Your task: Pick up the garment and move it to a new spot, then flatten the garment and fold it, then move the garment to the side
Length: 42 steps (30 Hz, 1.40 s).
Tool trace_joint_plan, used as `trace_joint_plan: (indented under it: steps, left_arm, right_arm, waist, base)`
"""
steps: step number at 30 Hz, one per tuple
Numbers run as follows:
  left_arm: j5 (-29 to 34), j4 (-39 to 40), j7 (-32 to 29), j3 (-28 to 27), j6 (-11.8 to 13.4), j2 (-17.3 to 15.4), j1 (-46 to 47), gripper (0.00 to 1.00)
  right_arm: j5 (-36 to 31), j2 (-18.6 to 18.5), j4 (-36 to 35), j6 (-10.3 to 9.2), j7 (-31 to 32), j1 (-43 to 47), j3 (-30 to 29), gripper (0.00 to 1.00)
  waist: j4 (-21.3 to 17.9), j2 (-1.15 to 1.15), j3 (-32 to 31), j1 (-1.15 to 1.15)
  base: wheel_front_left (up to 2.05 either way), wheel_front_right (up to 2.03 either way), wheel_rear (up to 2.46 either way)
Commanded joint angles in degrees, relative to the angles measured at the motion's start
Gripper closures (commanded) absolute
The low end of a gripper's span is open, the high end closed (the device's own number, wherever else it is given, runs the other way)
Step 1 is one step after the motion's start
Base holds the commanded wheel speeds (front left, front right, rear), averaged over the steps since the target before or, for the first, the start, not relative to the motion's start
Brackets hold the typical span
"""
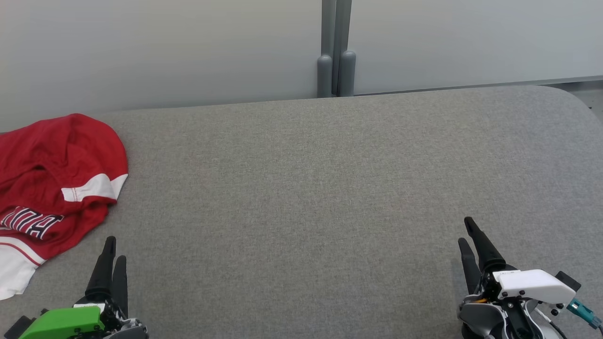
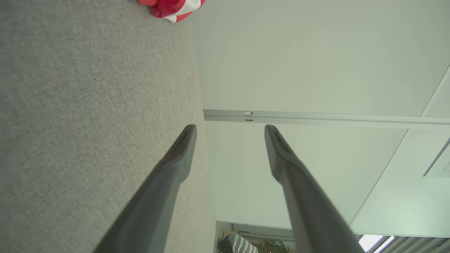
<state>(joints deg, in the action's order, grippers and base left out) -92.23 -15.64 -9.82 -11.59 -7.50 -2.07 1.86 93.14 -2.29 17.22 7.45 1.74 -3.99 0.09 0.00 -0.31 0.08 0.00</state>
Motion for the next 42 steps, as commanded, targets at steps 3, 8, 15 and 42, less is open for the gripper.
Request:
trace_joint_plan:
  steps: [3, 8, 15, 42]
  left_arm:
    - [1.18, 1.91, 1.5, 1.17, 0.09, -0.26, 0.7, 0.0]
    - [3.26, 3.17, 3.16, 2.34, 0.47, -0.31, 0.43, 0.0]
    - [8.53, 5.49, 5.34, 3.81, 1.61, -0.38, 0.17, 0.0]
    - [44.75, 12.49, 12.58, 10.03, 3.82, -0.67, -1.4, 0.0]
  right_arm:
    - [-0.97, -0.15, -1.48, 0.01, -1.11, -0.8, 0.66, 0.0]
    - [-2.88, -0.19, -2.16, 0.02, -2.23, -0.61, 0.99, 0.0]
    - [-8.94, -0.24, -4.21, 0.02, -3.7, -0.42, 0.94, 0.0]
    - [-44.68, -0.42, -13.51, 0.03, -8.61, 1.29, 4.34, 0.0]
  waist:
    - [0.0, 0.02, 0.0, 0.0]
    - [0.02, 0.03, 0.01, 0.0]
    - [0.06, 0.05, 0.03, 0.0]
    - [0.29, 0.11, -0.14, 0.0]
  base:
    - [0.0, 0.0, 0.0]
    - [0.0, 0.0, 0.0]
    - [0.0, 0.0, 0.0]
    - [0.0, 0.0, 0.0]
